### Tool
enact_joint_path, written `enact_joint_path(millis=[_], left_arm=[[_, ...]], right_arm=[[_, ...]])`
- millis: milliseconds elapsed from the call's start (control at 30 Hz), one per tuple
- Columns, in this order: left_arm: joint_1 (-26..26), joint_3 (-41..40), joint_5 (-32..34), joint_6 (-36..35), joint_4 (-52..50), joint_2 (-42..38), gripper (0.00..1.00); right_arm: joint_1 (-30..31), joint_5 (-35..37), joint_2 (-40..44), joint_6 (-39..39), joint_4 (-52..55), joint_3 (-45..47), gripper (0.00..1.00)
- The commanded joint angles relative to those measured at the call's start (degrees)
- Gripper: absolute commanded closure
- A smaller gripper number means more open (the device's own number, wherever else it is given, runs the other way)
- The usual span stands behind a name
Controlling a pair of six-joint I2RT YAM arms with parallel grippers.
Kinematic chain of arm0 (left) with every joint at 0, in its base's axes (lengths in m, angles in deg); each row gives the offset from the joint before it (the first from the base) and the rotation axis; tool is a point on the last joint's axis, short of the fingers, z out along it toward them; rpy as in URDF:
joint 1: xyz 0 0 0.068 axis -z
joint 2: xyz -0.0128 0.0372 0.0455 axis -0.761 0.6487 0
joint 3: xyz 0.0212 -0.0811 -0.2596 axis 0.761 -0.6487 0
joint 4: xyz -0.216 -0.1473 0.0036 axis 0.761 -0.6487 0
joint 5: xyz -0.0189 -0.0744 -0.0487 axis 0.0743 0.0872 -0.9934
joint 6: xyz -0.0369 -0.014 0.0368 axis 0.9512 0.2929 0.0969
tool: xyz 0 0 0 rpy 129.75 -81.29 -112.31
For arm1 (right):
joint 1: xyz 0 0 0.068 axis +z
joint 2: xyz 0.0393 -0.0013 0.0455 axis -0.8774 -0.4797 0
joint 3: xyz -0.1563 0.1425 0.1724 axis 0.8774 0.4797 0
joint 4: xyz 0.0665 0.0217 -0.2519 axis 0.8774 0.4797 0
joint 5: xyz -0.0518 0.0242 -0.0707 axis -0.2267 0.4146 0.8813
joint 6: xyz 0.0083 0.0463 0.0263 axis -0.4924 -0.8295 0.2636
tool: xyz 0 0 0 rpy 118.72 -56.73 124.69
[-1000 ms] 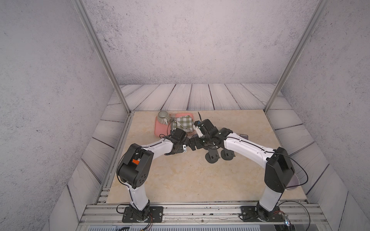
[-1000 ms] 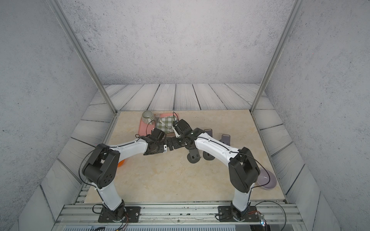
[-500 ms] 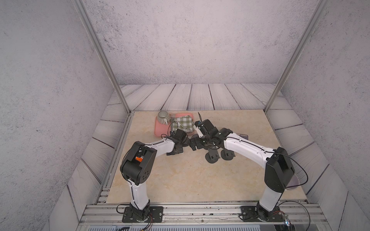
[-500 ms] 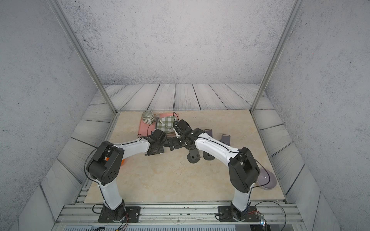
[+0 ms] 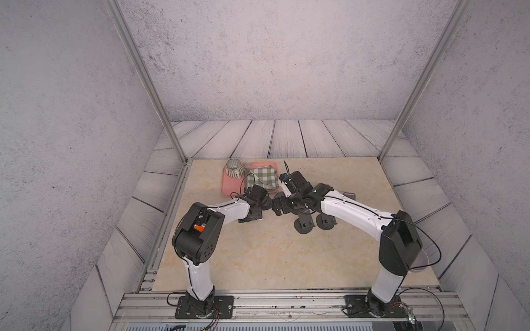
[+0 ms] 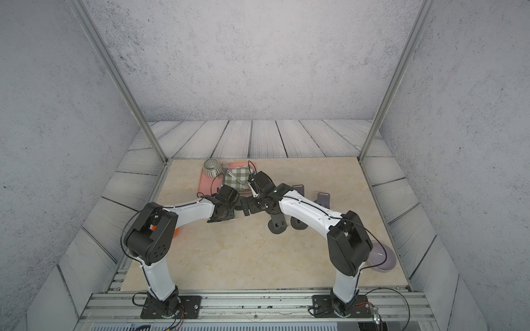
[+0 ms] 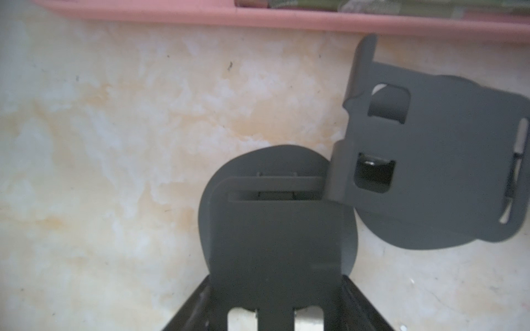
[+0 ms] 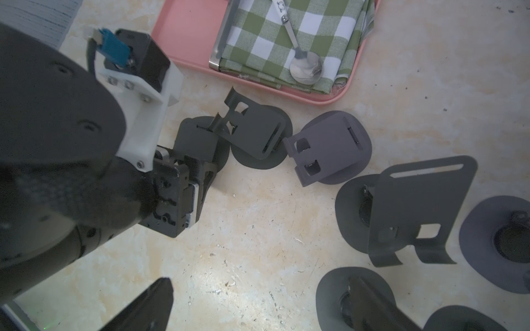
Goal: Open the phone stand
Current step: Pick up the phone stand at the center of the board.
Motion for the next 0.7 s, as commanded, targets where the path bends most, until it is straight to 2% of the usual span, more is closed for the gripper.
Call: enact_joint_path(millis=[0, 367, 667], left_arm=[[0.1, -2.3, 0.5, -2.5, -0.8, -3.4, 0.61], [0.1, -8.8, -4.5, -8.0, 0.1, -15.7, 0.62], [0.1, -14.5, -13.2, -11.9, 5.2, -25.0, 0.62]], right_arm=[[-0.1, 0.2, 3.1, -0.4, 0.0, 1.3, 0.01], [-0.1, -0.7, 3.4, -2.5, -2.0, 2.3, 0.01], [-0.1, 0.0, 4.2, -4.7, -4.9, 3.6, 0.01]])
